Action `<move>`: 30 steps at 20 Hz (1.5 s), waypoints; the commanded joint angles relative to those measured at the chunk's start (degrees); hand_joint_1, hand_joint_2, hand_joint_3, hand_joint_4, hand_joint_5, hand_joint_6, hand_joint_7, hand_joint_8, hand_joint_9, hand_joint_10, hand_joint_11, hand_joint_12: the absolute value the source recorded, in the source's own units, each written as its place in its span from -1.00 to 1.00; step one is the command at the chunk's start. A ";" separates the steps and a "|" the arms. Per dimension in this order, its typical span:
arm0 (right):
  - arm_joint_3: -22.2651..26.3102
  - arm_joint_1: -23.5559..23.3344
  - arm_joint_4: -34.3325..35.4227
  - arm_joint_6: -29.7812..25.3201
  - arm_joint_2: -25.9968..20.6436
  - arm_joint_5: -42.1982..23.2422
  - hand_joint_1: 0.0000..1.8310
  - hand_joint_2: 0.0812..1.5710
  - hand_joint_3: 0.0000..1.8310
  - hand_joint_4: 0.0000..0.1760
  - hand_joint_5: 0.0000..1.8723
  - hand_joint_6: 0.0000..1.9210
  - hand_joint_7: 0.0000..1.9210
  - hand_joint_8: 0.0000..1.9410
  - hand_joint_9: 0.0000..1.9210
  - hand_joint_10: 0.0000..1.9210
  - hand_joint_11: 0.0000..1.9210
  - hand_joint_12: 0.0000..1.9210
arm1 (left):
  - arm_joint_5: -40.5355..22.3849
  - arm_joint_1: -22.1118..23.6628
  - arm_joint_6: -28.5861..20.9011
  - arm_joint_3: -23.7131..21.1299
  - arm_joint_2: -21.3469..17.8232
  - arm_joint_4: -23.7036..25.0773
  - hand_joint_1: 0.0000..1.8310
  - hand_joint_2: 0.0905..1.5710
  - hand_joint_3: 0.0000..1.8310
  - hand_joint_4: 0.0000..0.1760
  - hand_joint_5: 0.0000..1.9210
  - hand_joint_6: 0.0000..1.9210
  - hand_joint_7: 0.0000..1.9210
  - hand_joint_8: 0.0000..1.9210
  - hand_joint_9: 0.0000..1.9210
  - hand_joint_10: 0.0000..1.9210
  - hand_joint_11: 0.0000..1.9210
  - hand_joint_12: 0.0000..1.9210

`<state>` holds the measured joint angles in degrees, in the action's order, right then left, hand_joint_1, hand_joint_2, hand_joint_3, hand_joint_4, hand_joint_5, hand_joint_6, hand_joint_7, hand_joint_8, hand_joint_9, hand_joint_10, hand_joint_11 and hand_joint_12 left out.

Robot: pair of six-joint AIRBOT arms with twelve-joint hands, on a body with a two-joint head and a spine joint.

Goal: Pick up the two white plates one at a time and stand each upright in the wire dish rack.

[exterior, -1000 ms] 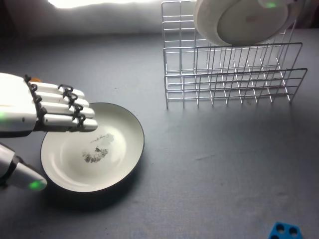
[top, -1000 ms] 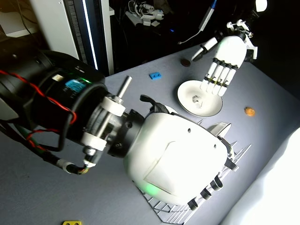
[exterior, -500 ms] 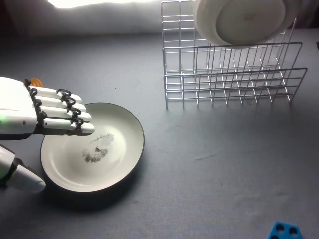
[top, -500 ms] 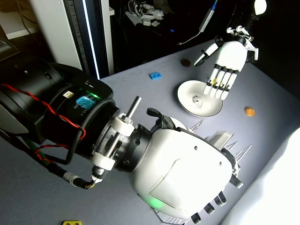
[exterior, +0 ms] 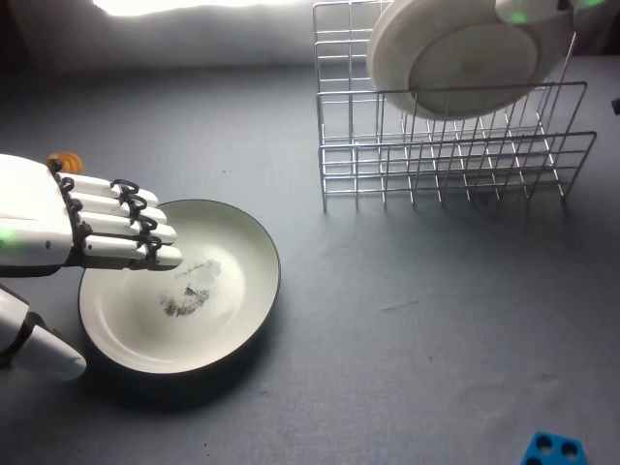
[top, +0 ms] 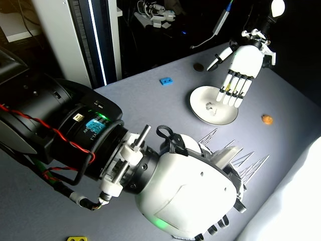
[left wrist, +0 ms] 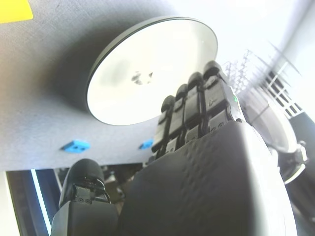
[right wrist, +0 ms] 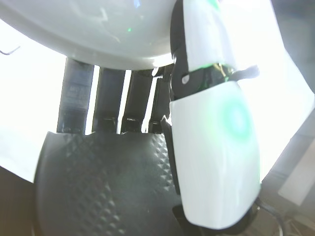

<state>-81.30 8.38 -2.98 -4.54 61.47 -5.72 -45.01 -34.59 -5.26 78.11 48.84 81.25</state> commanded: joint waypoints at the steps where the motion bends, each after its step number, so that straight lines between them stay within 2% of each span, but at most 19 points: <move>1: -0.70 -0.15 1.41 -1.20 -0.32 -8.47 0.52 0.30 -1.00 -1.00 0.12 -0.10 0.17 -0.23 0.11 -0.08 -0.04 0.01 | -1.82 -0.06 -0.14 0.53 -0.11 -3.00 -1.00 0.38 -1.00 -1.00 -1.00 -1.00 -1.00 -1.00 -1.00 -1.00 -1.00 -1.00; 6: -1.91 1.54 1.41 -1.13 0.62 -9.04 0.53 0.26 -1.00 -1.00 0.19 -0.26 0.24 -0.33 0.18 -0.17 -0.02 0.01 | -1.41 -0.63 -0.14 1.09 0.12 -2.86 -1.00 0.37 -1.00 -1.00 -1.00 -1.00 -1.00 -1.00 -1.00 -1.00 -1.00 -1.00; 10: -3.08 2.80 1.41 -0.89 1.61 -9.21 0.53 0.29 -1.00 -1.00 0.13 -0.15 0.19 -0.26 0.13 -0.09 -0.06 0.03 | -0.54 -1.35 -0.16 1.67 0.52 -2.78 -1.00 0.37 -1.00 -1.00 -1.00 -1.00 -1.00 -1.00 -1.00 -1.00 -1.00 -1.00; 13: -4.00 3.62 1.41 -0.90 2.18 -9.97 0.53 0.28 -1.00 -1.00 0.15 -0.17 0.21 -0.30 0.14 -0.11 -0.02 0.03 | 0.00 -1.85 -0.19 2.39 0.85 -2.77 -1.00 0.36 -1.00 -1.00 -1.00 -1.00 -1.00 -1.00 -1.00 -1.00 -1.00 -1.00; 14: -4.10 3.79 1.41 -0.90 2.29 -10.20 0.51 0.33 -0.99 -1.00 0.05 0.00 0.11 -0.15 0.06 0.02 -0.12 0.07 | 0.12 -2.00 -0.19 2.52 0.91 -2.77 -1.00 0.37 -1.00 -1.00 -1.00 -1.00 -1.00 -1.00 -1.00 -1.00 -1.00 -1.00; 15: -4.11 3.87 1.41 -0.90 2.31 -10.32 0.36 0.41 -1.00 -1.00 -0.08 0.20 0.06 -0.03 -0.05 -0.26 -0.24 0.13 | 0.23 -2.09 -0.19 2.64 0.97 -2.77 -1.00 0.37 -1.00 -1.00 -1.00 -1.00 -1.00 -1.00 -1.00 -1.00 -1.00 -1.00; 16: -4.11 3.89 1.41 -0.90 2.34 -10.45 0.36 0.37 -1.00 -1.00 -0.03 0.10 0.15 -0.13 0.08 -0.48 -0.18 0.11 | 0.43 -2.18 -0.19 2.80 1.04 -2.77 -1.00 0.37 -1.00 -1.00 -1.00 -1.00 -1.00 -1.00 -1.00 -1.00 -1.00 -1.00; 17: -4.11 3.88 1.41 -0.90 2.34 -10.46 0.49 0.32 -0.99 -1.00 0.03 -0.04 0.20 -0.18 0.09 -0.16 -0.10 0.08 | 0.54 -2.20 -0.19 2.95 1.10 -2.77 -1.00 0.38 -1.00 -1.00 -1.00 -1.00 -1.00 -1.00 -1.00 -1.00 -1.00 -1.00; 18: -4.11 3.83 1.41 -0.90 2.34 -10.53 0.51 0.34 -1.00 -1.00 0.00 0.01 0.17 -0.16 0.02 0.04 -0.14 0.12 | 0.67 -2.21 -0.19 3.10 1.16 -2.77 -1.00 0.38 -1.00 -1.00 -1.00 -1.00 -1.00 -1.00 -1.00 -1.00 -1.00 -1.00; 19: -4.11 3.68 1.41 -0.90 2.33 -10.67 0.51 0.34 -1.00 -1.00 0.00 0.01 0.17 -0.15 0.00 0.08 -0.15 0.18 | 0.82 -2.21 -0.20 3.23 1.19 -2.77 -1.00 0.36 -1.00 -1.00 -1.00 -1.00 -1.00 -1.00 -1.00 -1.00 -1.00 -1.00; 22: -4.11 3.02 1.41 -0.90 2.30 -10.66 0.51 0.33 -1.00 -1.00 0.04 -0.04 0.19 -0.12 0.00 0.02 -0.13 0.17 | 0.85 -2.23 -0.22 3.31 1.16 -2.77 -1.00 0.37 -1.00 -1.00 -1.00 -1.00 -1.00 -1.00 -1.00 -1.00 -1.00 -1.00; 23: -4.10 2.71 1.41 -0.91 2.27 -10.66 0.52 0.32 -1.00 -1.00 0.06 -0.04 0.20 -0.21 0.02 0.03 -0.13 0.14 | 0.85 -2.23 -0.23 3.36 1.15 -2.77 -1.00 0.37 -1.00 -1.00 -1.00 -1.00 -1.00 -1.00 -1.00 -1.00 -1.00 -1.00; 24: -4.10 2.38 1.41 -0.91 2.25 -10.64 0.52 0.32 -1.00 -1.00 0.07 -0.03 0.19 -0.23 0.03 0.03 -0.13 0.14 | 0.85 -2.28 -0.28 3.41 1.12 -2.76 -1.00 0.37 -1.00 -1.00 -1.00 -1.00 -1.00 -1.00 -1.00 -1.00 -1.00 -1.00; 25: -4.10 2.17 1.41 -0.91 2.23 -10.64 0.52 0.31 -1.00 -1.00 0.06 -0.05 0.24 -0.29 0.07 -0.04 -0.10 0.09 | 0.85 -2.29 -0.31 3.45 1.09 -2.76 -1.00 0.37 -1.00 -1.00 -1.00 -1.00 -1.00 -1.00 -1.00 -1.00 -1.00 -1.00; 27: -4.09 1.91 1.41 -0.91 2.17 -10.64 0.52 0.32 -1.00 -1.00 0.05 -0.01 0.18 -0.22 0.04 0.00 -0.14 0.05 | 0.85 -2.32 -0.32 3.61 1.05 -2.76 -1.00 0.37 -1.00 -1.00 -1.00 -1.00 -1.00 -1.00 -1.00 -1.00 -1.00 -1.00; 28: -4.09 1.92 1.41 -0.83 2.17 -10.64 0.35 0.29 -1.00 -1.00 -0.16 -0.44 -0.01 -0.56 -0.09 -0.39 -0.33 0.12 | 0.85 -2.38 -0.32 3.72 1.06 -2.76 -1.00 0.37 -1.00 -1.00 -1.00 -1.00 -1.00 -1.00 -1.00 -1.00 -1.00 -1.00; 29: -4.09 2.05 1.41 -0.62 2.17 -10.61 0.30 0.28 -1.00 -1.00 -0.19 -0.69 -0.05 -0.78 -0.13 -0.60 -0.43 0.16 | 0.85 -2.45 -0.38 3.88 1.09 -2.76 -1.00 0.37 -1.00 -1.00 -1.00 -1.00 -1.00 -1.00 -1.00 -1.00 -1.00 -1.00; 30: -4.09 2.21 1.41 -0.56 2.18 -10.61 0.20 0.31 -1.00 -1.00 -0.28 -0.86 -0.14 -0.92 -0.21 -0.74 -0.59 0.21 | 0.85 -2.51 -0.42 4.00 1.14 -2.76 -1.00 0.37 -1.00 -1.00 -1.00 -1.00 -1.00 -1.00 -1.00 -1.00 -1.00 -1.00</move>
<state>-85.10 11.64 -2.63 -4.36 64.14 -9.47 -42.65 -37.39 -5.58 81.78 50.04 81.32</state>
